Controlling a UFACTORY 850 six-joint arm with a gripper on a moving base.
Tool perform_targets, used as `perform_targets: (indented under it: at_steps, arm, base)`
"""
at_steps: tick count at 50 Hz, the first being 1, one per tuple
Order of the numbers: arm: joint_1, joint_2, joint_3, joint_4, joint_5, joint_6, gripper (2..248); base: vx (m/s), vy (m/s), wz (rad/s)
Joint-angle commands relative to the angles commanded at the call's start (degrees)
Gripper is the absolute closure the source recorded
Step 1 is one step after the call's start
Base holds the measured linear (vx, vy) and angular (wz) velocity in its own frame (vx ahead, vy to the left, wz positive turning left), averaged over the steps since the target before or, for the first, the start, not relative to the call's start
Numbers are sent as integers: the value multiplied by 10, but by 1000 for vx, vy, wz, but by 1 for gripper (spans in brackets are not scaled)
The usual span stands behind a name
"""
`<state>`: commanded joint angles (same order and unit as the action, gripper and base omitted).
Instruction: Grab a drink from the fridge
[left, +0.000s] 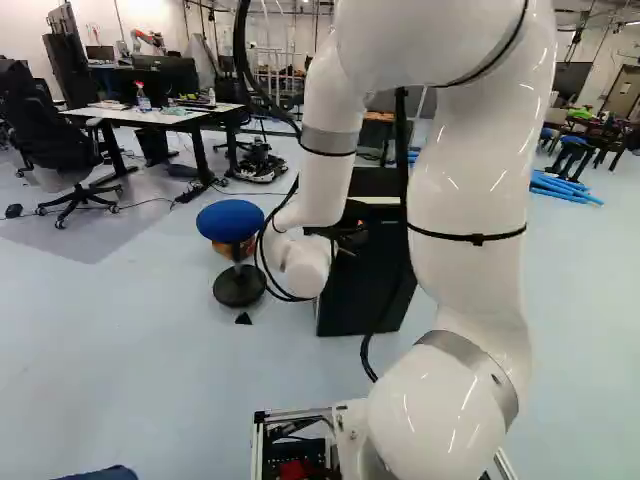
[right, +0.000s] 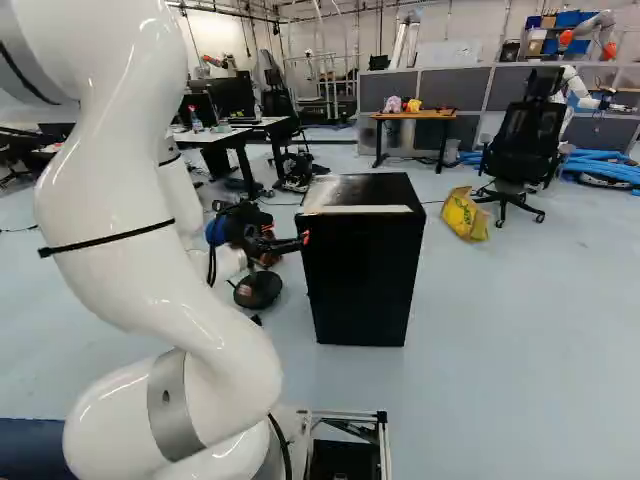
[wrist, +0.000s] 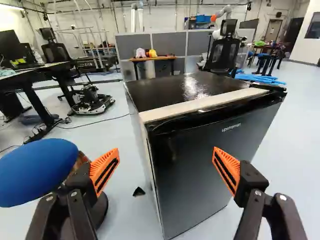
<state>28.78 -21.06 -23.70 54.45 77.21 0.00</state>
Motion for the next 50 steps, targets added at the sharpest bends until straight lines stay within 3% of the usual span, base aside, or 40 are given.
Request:
perform_targets:
  at_steps: [32,50]
  arm:
    - [24,-110,-83,122,62,0,3]
    - [26,-147,-127,133,64,0,3]
  base:
    - [0,0,0]
    - [0,0,0]
